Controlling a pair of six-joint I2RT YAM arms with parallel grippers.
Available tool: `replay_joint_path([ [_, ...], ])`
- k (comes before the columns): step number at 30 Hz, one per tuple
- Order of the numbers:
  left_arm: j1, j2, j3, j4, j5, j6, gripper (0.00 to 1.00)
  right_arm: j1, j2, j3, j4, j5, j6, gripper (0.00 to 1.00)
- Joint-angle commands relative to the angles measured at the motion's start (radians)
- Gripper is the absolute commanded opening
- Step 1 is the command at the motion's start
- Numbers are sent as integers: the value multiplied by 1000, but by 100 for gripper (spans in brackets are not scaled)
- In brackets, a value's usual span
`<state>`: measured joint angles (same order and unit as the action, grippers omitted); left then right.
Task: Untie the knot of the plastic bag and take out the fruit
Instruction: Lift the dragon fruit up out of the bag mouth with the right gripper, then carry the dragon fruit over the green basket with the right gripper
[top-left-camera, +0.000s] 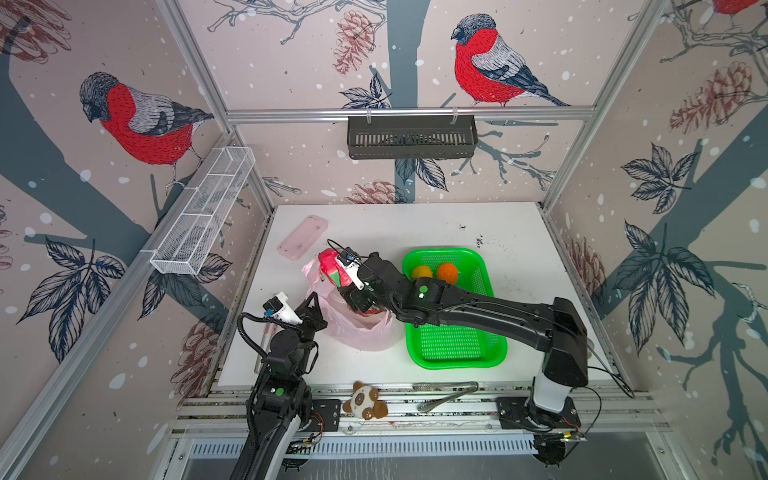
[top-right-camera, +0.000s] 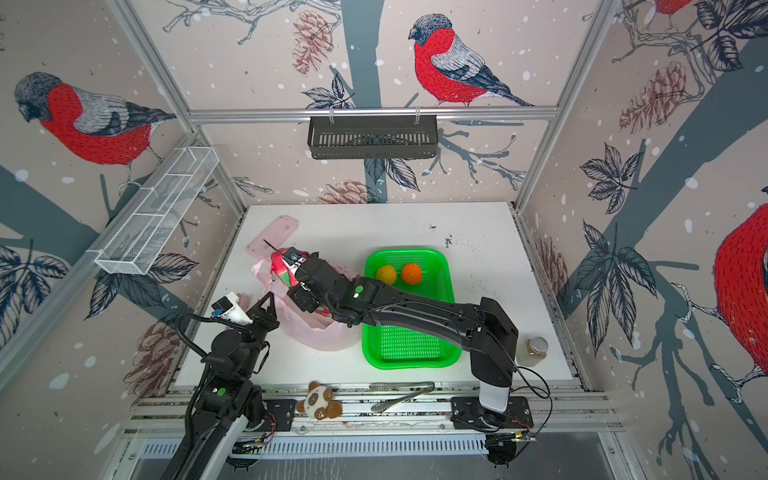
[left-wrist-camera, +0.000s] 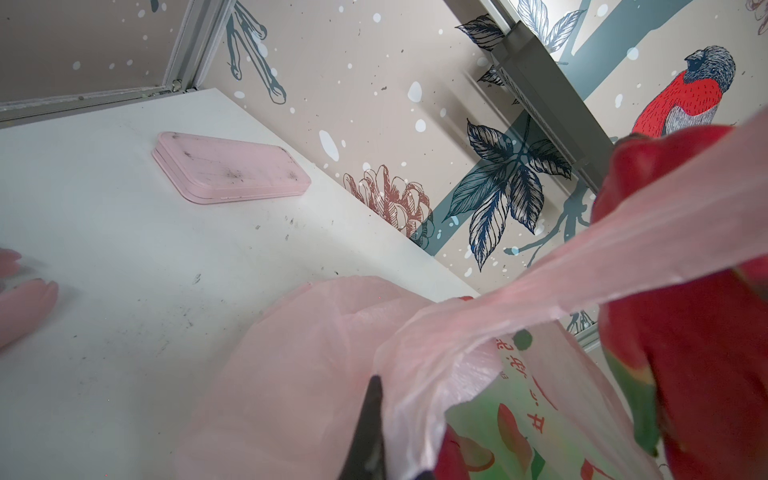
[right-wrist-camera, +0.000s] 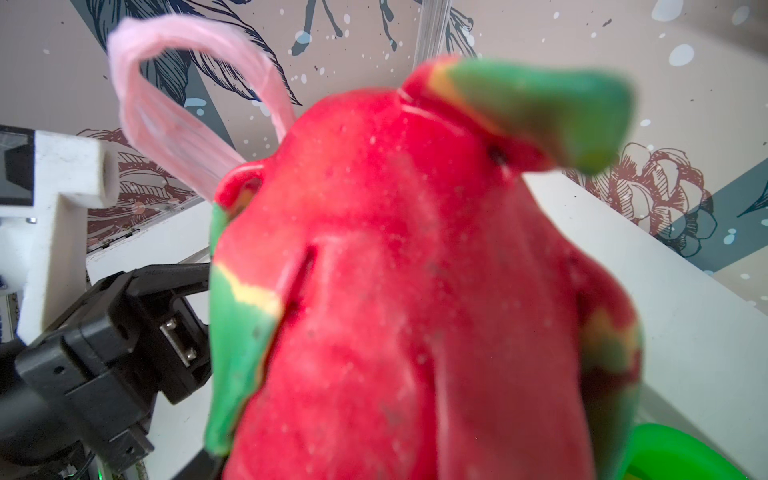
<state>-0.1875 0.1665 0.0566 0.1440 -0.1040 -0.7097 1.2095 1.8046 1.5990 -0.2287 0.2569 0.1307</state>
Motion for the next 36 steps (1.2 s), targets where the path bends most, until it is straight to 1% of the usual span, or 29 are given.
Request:
replay_joint_path([
  [1, 0, 2, 0, 22, 10, -13, 0, 2, -1, 22, 108, -1, -22, 29],
  [5, 1, 4, -2, 23, 13, -16, 0, 1, 8, 31, 159, -12, -41, 29],
  [16, 0, 4, -4, 22, 24, -19, 0, -17, 83, 169, 167, -27, -67, 29],
  [25, 0, 3, -5, 22, 26, -19, 0, -40, 107, 255, 177, -13, -75, 28],
  [31, 0, 1, -2, 17, 28, -17, 0, -69, 92, 259, 171, 18, -82, 28],
  [36, 0, 0, -3, 22, 27, -17, 0, -98, 59, 216, 176, 38, -69, 27],
])
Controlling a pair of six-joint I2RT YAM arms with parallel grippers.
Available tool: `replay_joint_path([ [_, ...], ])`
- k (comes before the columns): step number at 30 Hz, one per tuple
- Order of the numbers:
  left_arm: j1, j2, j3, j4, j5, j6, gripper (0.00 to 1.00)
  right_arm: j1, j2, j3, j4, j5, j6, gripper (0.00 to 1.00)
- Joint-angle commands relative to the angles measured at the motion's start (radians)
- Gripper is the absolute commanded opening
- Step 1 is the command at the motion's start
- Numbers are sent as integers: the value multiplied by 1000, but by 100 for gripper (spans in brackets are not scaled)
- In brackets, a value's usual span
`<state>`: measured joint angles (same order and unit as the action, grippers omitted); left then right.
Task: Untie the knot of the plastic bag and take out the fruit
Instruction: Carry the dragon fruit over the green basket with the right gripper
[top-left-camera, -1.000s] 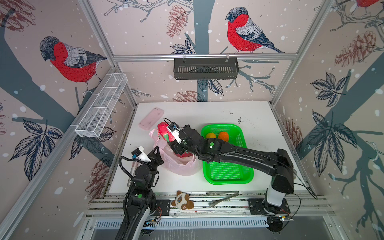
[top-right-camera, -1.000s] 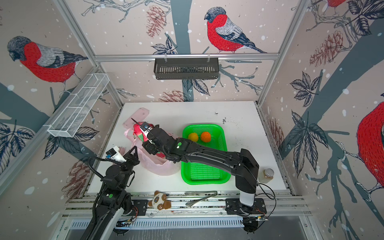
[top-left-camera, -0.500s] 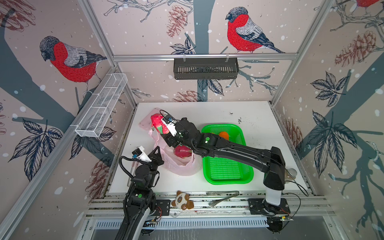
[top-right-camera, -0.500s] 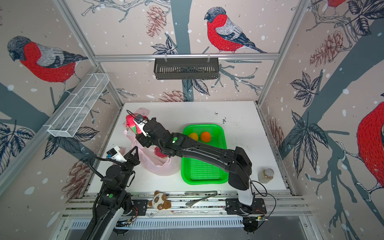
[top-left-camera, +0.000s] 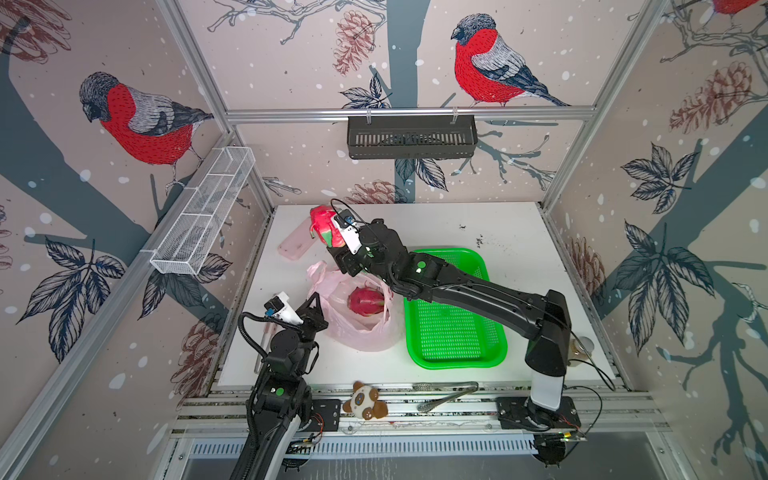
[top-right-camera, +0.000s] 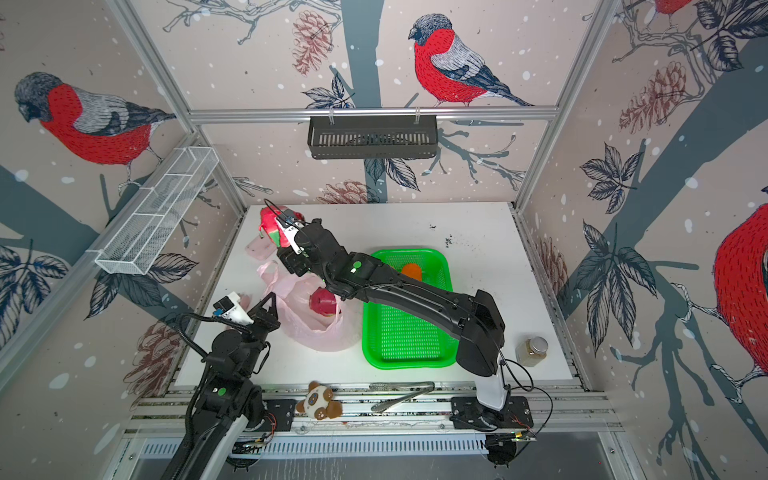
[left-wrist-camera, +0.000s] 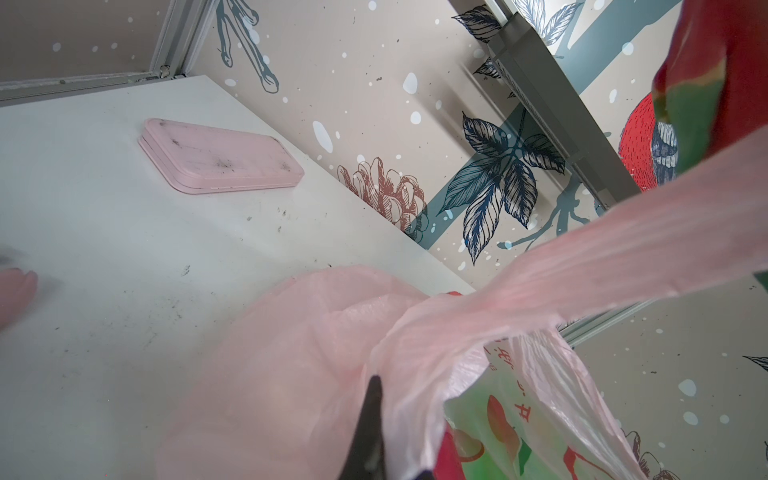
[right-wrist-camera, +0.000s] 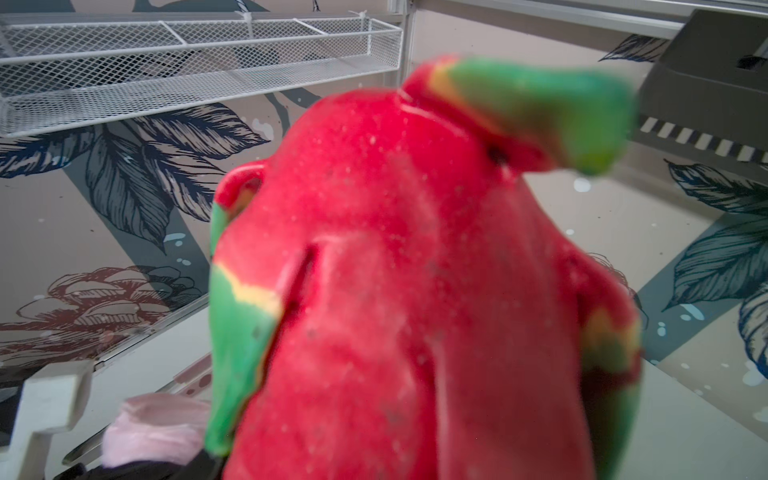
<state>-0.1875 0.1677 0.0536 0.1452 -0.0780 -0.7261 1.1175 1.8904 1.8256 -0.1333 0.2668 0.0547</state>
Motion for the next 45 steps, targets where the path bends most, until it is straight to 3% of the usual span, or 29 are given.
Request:
replay_joint_path([
  [1, 0, 0, -3, 22, 1, -2, 0, -11, -36, -22, 84, 35, 9, 27],
  [11, 1, -5, 9, 0, 4, 15, 0, -69, -154, -187, 95, 104, 42, 27],
  [31, 0, -19, 55, -81, 13, 101, 0, -207, -527, -645, 32, 236, 180, 26],
  [45, 1, -7, 55, -90, 26, 127, 0, -229, -633, -763, -82, 254, 290, 26],
])
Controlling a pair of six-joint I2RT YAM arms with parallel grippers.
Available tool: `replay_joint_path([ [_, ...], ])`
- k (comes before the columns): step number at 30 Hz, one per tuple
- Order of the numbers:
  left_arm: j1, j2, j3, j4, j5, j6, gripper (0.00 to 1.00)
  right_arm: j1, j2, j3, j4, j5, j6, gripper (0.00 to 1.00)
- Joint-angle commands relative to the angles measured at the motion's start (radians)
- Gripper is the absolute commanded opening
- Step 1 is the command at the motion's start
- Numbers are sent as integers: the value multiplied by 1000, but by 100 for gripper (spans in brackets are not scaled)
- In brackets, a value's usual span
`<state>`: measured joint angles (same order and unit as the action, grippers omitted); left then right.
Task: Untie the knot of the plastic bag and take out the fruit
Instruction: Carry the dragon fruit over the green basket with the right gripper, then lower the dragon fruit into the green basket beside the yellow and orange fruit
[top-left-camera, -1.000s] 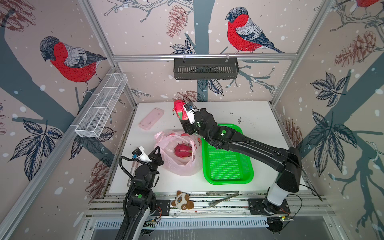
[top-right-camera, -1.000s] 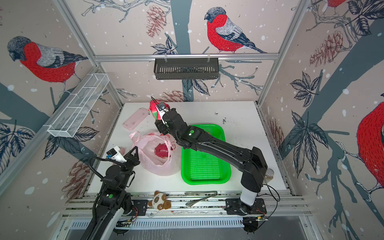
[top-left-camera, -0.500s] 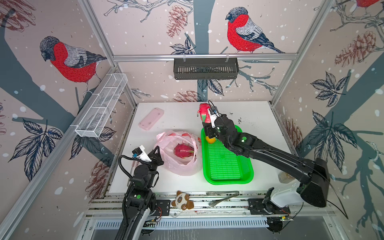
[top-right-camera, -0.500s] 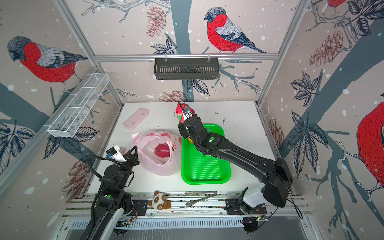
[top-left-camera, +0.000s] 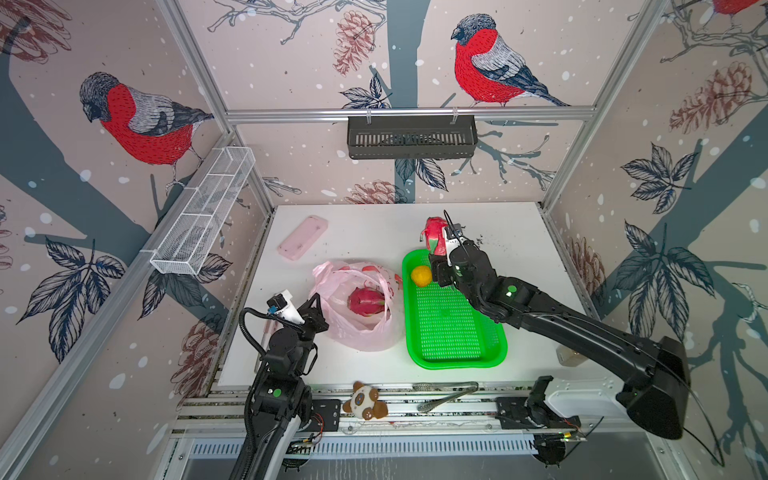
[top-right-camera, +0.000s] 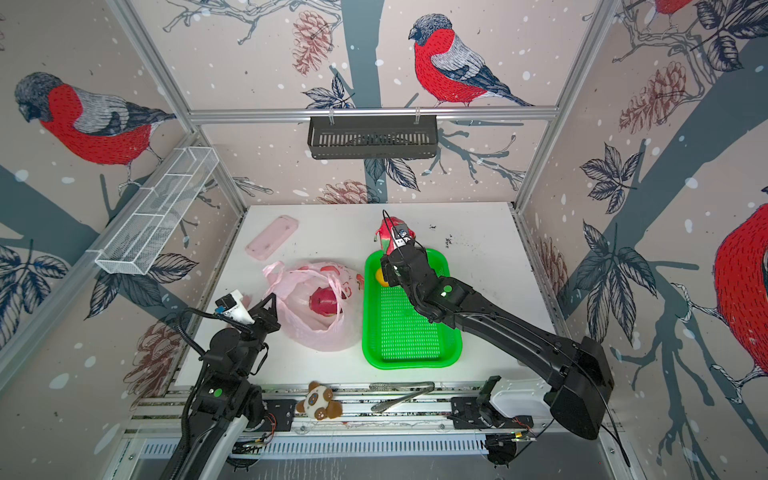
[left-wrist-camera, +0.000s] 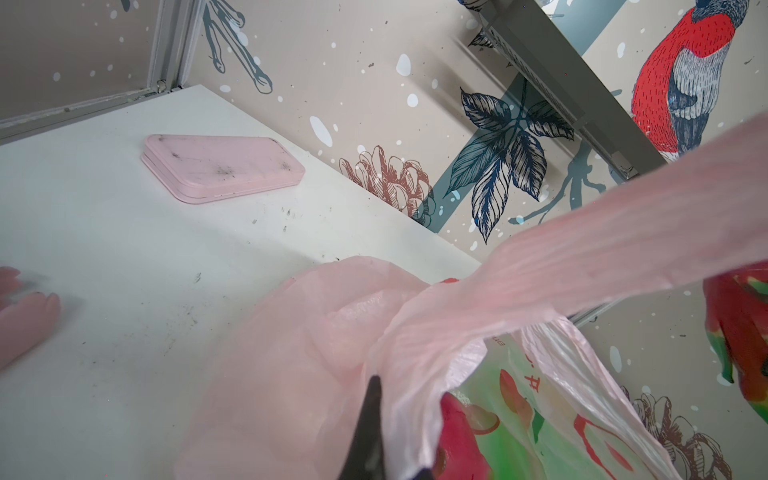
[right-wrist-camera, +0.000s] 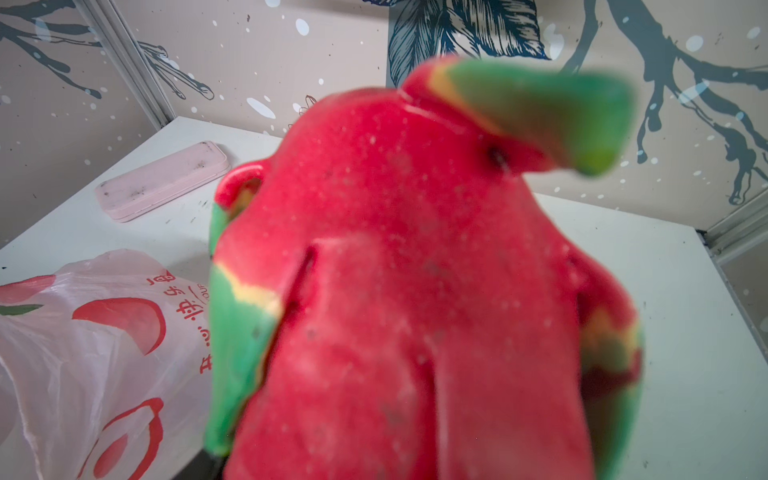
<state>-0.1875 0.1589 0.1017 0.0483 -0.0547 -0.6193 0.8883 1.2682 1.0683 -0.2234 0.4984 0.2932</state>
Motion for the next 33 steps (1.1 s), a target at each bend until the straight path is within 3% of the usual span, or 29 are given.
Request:
replay_joint_path([
  [1, 0, 1, 6, 7, 2, 24, 0, 0, -24, -13, 0, 21, 67, 26],
  [12, 1, -3, -1, 1, 1, 32, 0, 21, -109, -141, -11, 17, 219, 26],
  [33, 0, -32, -13, -8, 2, 18, 0, 120, -66, -298, 9, -6, 500, 25],
])
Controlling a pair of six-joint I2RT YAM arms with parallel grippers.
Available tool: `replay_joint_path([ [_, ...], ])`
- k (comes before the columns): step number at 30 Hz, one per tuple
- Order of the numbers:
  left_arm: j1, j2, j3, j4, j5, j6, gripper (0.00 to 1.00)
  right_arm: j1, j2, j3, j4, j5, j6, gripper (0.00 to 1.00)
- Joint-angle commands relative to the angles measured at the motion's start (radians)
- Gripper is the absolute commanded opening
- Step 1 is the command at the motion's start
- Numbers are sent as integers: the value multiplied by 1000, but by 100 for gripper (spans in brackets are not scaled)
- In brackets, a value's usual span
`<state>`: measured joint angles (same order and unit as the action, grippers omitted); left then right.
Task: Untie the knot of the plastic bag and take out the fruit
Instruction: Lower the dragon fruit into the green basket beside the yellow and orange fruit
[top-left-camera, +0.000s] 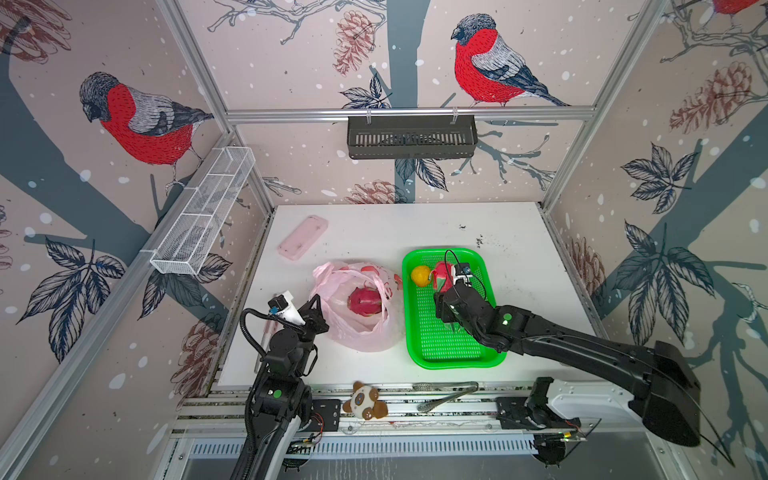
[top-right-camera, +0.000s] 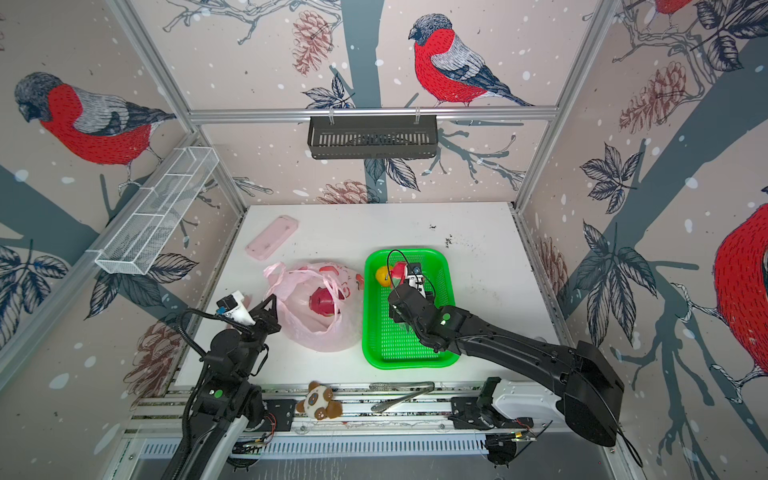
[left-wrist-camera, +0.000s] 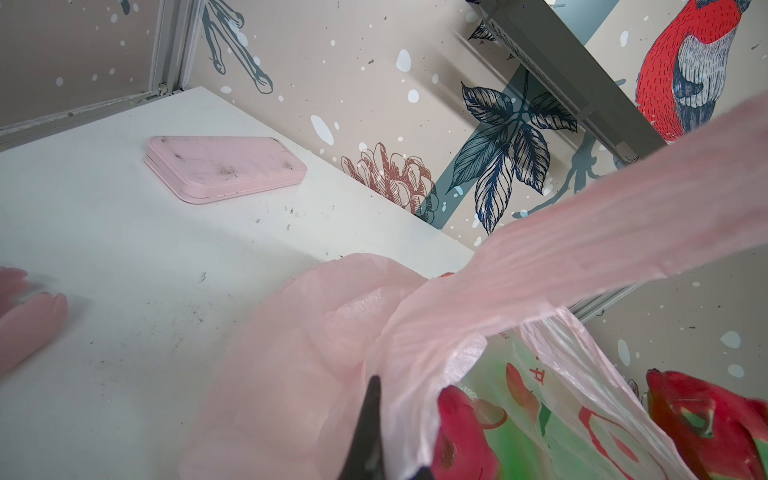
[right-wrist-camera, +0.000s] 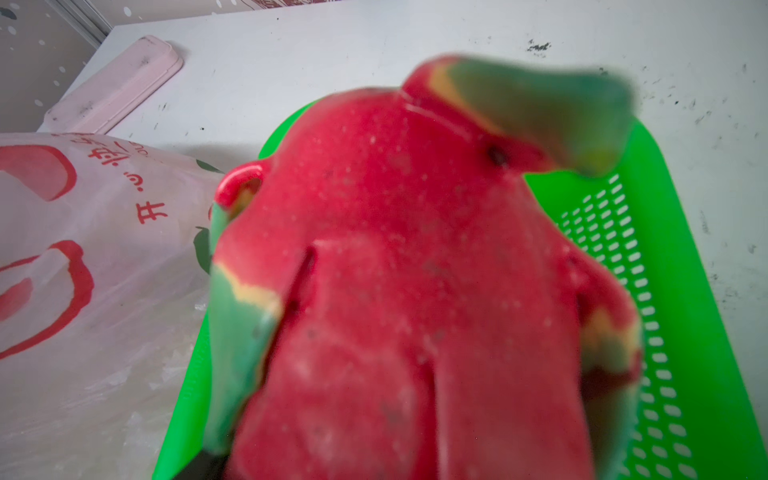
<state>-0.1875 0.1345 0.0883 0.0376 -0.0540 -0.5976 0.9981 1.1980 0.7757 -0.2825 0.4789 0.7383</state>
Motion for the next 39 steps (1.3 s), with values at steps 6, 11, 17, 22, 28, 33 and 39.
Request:
replay_joint_path([
  [6, 0, -18, -2, -4, 3, -6, 0, 30, 43, -21, 96, 0, 85, 25],
  [11, 1, -24, -2, -12, 3, -8, 0, 33, 83, -36, 129, -20, 94, 25],
  [17, 1, -37, -4, -27, 3, -10, 0, 32, 138, -56, 172, -50, 101, 25],
  [22, 1, -48, -4, -39, -1, -10, 0, 28, 182, -65, 204, -76, 96, 25],
  [28, 0, -59, -2, -50, -1, -11, 0, 24, 226, -63, 228, -101, 83, 25],
  [33, 0, -61, -2, -55, -4, -11, 0, 18, 255, -61, 241, -117, 75, 25],
  [39, 0, -62, -3, -56, -4, -11, 0, 7, 279, -62, 253, -124, 66, 25],
])
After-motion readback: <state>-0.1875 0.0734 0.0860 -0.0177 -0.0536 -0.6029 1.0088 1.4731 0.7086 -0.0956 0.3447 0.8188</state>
